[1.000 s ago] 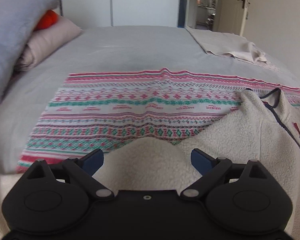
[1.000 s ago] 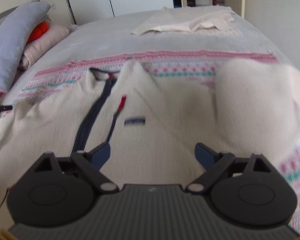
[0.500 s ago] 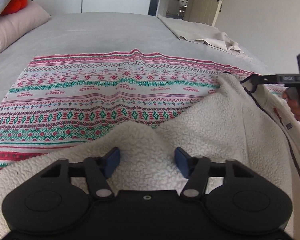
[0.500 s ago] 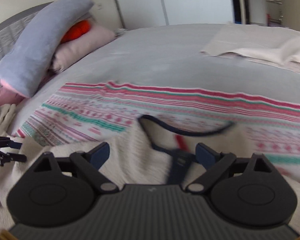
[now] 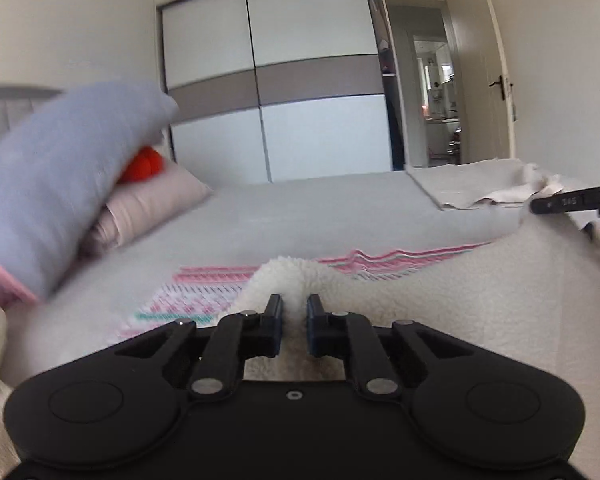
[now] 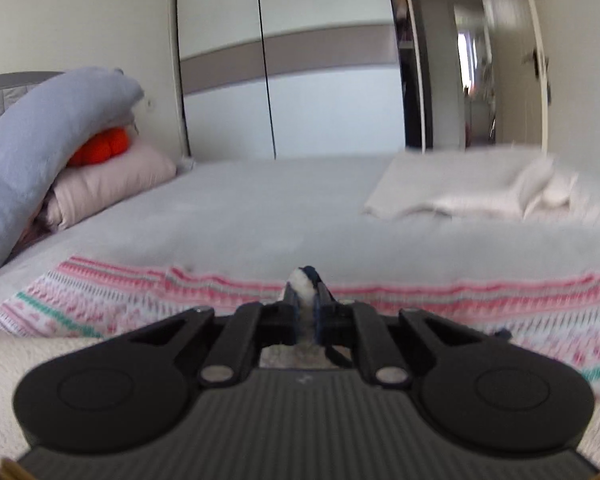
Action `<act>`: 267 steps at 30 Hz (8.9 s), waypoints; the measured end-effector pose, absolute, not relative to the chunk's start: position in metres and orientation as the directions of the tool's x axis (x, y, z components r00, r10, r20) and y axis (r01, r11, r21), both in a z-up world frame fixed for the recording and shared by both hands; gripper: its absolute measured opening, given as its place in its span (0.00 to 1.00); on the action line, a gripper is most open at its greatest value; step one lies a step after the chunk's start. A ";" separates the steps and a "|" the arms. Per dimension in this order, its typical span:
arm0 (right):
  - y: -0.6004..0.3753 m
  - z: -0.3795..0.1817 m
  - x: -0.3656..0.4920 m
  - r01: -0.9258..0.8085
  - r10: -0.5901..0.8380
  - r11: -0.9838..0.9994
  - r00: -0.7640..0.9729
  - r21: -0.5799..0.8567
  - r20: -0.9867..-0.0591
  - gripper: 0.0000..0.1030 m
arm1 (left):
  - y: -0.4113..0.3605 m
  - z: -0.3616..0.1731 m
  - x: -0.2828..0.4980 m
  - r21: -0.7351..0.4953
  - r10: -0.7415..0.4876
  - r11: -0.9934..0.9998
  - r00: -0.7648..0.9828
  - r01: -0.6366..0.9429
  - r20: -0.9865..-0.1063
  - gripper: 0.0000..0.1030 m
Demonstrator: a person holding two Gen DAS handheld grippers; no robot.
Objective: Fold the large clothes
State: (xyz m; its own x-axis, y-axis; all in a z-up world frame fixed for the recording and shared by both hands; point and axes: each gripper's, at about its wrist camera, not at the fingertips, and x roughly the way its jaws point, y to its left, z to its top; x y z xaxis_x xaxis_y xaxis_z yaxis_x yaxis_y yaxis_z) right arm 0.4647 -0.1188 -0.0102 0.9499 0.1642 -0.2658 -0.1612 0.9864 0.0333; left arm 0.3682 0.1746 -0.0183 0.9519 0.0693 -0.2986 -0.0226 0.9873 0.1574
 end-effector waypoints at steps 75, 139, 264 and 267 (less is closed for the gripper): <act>-0.722 -0.071 0.274 0.481 -0.346 0.539 0.875 0.691 -0.339 0.37 | -0.197 -0.042 0.393 0.101 -0.273 0.912 0.771 0.398 -0.575 0.84; -0.589 -0.043 0.168 0.557 -0.410 0.818 0.739 0.142 -0.535 0.61 | -0.302 -0.007 0.251 -0.071 -0.710 0.557 0.430 0.827 -0.558 0.81; 0.023 -0.074 0.352 -0.385 0.588 0.806 0.610 0.450 -0.531 0.39 | 0.381 -0.015 0.305 -0.089 0.670 0.586 0.543 -0.805 -0.506 0.10; 0.028 -0.078 0.352 -0.399 0.591 0.806 0.594 0.437 -0.546 0.39 | 0.358 0.025 0.292 -0.109 0.667 0.664 0.652 -0.739 -0.360 0.10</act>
State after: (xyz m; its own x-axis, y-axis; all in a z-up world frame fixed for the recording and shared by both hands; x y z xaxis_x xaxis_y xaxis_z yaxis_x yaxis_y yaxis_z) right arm 0.3521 0.0282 -0.0779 0.5942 0.5906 -0.5460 -0.3993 0.8059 0.4372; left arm 0.2920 0.3580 0.0246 0.6522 0.6671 -0.3599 -0.7395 0.6644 -0.1086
